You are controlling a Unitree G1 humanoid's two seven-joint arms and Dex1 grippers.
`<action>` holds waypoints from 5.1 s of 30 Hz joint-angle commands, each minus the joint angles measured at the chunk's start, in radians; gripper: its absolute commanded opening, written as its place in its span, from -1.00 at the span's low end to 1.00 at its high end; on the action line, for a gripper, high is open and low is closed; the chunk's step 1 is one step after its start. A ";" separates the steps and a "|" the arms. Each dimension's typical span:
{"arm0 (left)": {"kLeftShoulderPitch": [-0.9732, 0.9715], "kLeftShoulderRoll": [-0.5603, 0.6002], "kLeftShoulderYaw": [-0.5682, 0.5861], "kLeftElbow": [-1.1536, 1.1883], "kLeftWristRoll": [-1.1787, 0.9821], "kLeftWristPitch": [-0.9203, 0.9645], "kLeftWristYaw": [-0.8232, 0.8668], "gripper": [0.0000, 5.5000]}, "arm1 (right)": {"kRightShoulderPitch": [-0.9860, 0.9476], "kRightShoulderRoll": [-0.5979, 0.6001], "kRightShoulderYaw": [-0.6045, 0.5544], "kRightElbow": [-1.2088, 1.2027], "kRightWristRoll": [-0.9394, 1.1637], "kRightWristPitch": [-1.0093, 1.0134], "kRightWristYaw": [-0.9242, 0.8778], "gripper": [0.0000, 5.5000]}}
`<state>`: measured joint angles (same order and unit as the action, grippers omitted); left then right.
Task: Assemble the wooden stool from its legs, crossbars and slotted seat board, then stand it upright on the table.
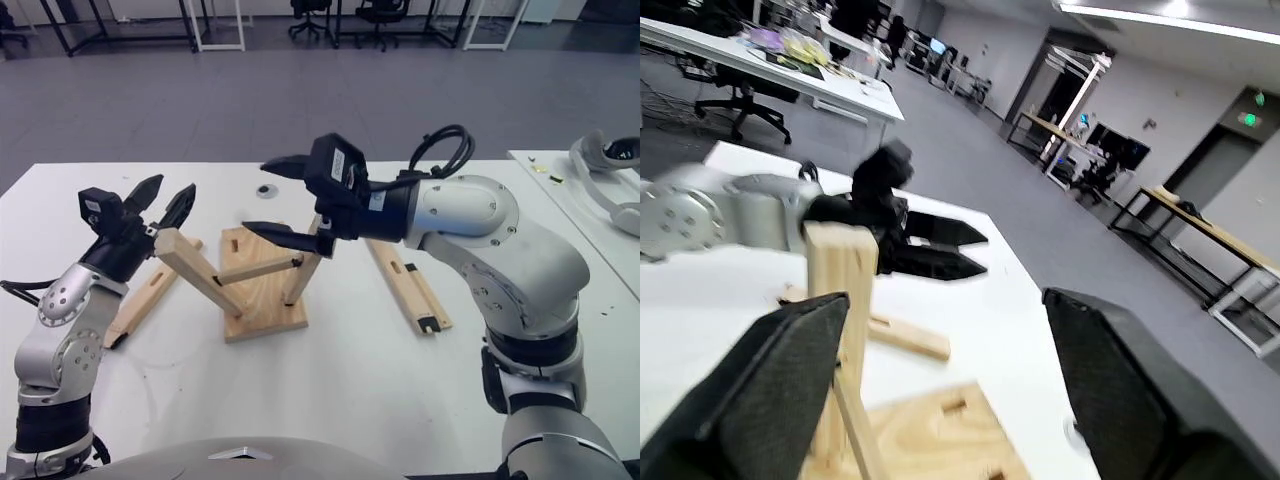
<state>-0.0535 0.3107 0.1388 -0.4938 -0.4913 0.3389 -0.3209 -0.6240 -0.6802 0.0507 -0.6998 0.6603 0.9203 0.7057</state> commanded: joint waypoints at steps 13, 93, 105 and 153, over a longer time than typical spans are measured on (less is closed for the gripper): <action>0.027 0.066 -0.079 -0.153 -0.013 0.099 -0.039 0.19 | 0.018 -0.051 0.123 0.048 -0.476 -0.412 -0.080 0.31; 0.749 -0.058 -0.152 -0.553 0.564 -0.263 0.141 0.19 | 0.546 0.289 0.089 -0.122 -0.228 0.013 -0.282 0.31; 0.735 0.089 -0.153 -0.553 0.434 -0.177 0.093 0.19 | 0.458 0.295 0.107 0.010 -0.390 -0.096 -0.359 0.31; 0.869 0.058 -0.317 -0.453 0.706 -0.236 0.115 0.19 | -0.150 0.299 0.286 0.579 -0.489 -0.384 -0.203 0.31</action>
<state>0.8095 0.3603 -0.1899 -0.9251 0.2081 0.0953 -0.1908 -0.8678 -0.3816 0.2413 -0.0940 0.2332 0.5089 0.5097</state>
